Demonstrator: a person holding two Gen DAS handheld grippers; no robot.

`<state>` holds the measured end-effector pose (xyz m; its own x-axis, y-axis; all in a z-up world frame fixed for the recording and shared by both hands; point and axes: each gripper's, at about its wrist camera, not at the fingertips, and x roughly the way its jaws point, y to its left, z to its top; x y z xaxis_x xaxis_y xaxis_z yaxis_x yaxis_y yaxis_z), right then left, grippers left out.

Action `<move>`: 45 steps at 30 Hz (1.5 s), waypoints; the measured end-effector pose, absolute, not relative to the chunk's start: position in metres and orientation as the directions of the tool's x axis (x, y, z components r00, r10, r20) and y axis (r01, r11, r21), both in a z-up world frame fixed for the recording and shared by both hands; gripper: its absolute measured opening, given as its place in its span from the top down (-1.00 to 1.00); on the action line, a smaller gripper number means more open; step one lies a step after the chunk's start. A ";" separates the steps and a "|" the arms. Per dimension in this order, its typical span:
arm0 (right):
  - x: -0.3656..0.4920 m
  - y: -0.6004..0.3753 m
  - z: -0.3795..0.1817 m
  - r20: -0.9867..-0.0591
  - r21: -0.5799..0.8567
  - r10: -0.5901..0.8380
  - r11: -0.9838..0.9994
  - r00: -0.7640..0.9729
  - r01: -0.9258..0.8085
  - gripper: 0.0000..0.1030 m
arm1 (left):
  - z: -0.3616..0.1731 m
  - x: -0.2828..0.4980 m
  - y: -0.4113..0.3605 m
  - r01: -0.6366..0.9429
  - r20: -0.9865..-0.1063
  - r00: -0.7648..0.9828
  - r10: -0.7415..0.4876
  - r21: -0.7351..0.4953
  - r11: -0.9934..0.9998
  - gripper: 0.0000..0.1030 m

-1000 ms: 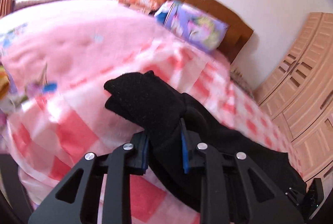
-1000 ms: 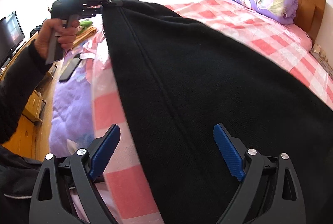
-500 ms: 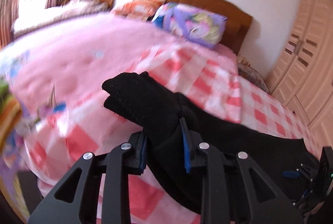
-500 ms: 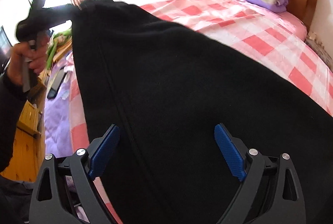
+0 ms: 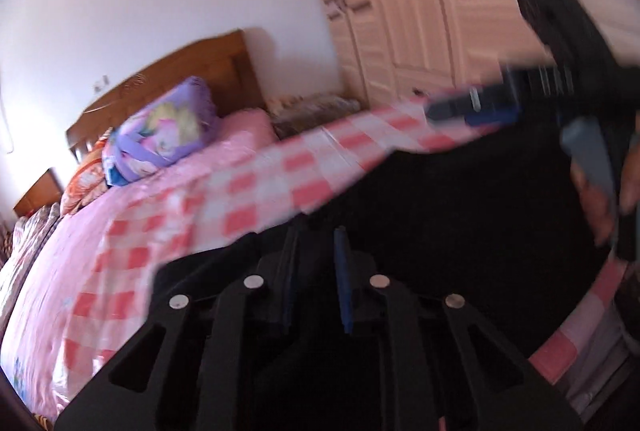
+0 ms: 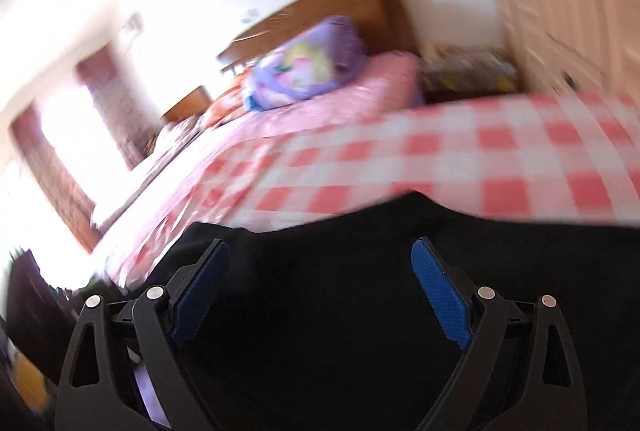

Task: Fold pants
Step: 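Fold the pants end over the bundle with the left gripper and release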

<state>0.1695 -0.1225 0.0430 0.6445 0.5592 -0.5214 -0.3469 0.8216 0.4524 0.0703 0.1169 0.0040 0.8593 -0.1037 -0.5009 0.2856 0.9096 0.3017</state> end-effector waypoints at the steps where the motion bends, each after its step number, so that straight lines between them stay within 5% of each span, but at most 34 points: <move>1: 0.171 -0.130 0.038 -0.528 0.470 0.556 0.821 0.641 -0.325 -0.74 | -0.012 0.073 0.105 0.309 -0.533 0.841 -0.097 0.325 0.894 0.70; 4: 0.169 -0.142 0.025 -0.547 0.492 0.556 0.819 0.626 -0.297 -0.74 | -0.048 0.079 0.094 0.373 -0.616 0.780 -0.105 0.324 0.869 0.70; 6: 0.168 -0.141 0.019 -0.556 0.495 0.568 0.813 0.607 -0.307 -0.74 | -0.049 0.069 0.096 0.379 -0.598 0.793 -0.113 0.339 0.861 0.56; 7: 0.168 -0.137 0.016 -0.560 0.504 0.585 0.803 0.587 -0.318 -0.74 | -0.042 0.060 0.101 0.386 -0.581 0.802 -0.135 0.333 0.860 0.40; 9: 0.170 -0.128 0.010 -0.564 0.526 0.619 0.779 0.546 -0.340 -0.74 | -0.028 0.044 0.117 0.345 -0.524 0.840 -0.142 0.315 0.884 -0.41; 10: 0.171 -0.126 0.006 -0.566 0.532 0.632 0.770 0.529 -0.351 -0.74 | -0.019 0.036 0.133 0.309 -0.492 0.860 -0.136 0.291 0.905 -0.46; 19: 0.162 -0.038 -0.027 -0.611 0.591 0.745 0.654 0.267 -0.472 -0.74 | -0.018 0.030 0.248 -0.072 -0.517 0.831 0.204 0.265 0.962 -0.47; 21: 0.162 -0.024 -0.033 -0.637 0.578 0.732 0.661 0.241 -0.479 -0.77 | -0.028 0.033 0.256 -0.073 -0.539 0.817 0.205 0.255 0.964 -0.59; 34: 0.181 0.022 -0.030 -0.637 0.593 0.747 0.632 0.190 -0.499 -0.80 | -0.047 0.041 0.257 -0.063 -0.565 0.811 0.150 0.171 0.983 -0.60; 36: 0.172 0.030 -0.026 -0.606 0.630 0.788 0.559 0.109 -0.539 -0.62 | -0.047 0.040 0.258 -0.066 -0.565 0.810 0.154 0.173 0.983 -0.60; 45: 0.173 0.037 -0.028 -0.645 0.585 0.751 0.605 0.142 -0.540 -0.52 | -0.047 0.039 0.256 -0.072 -0.561 0.811 0.168 0.189 0.979 -0.63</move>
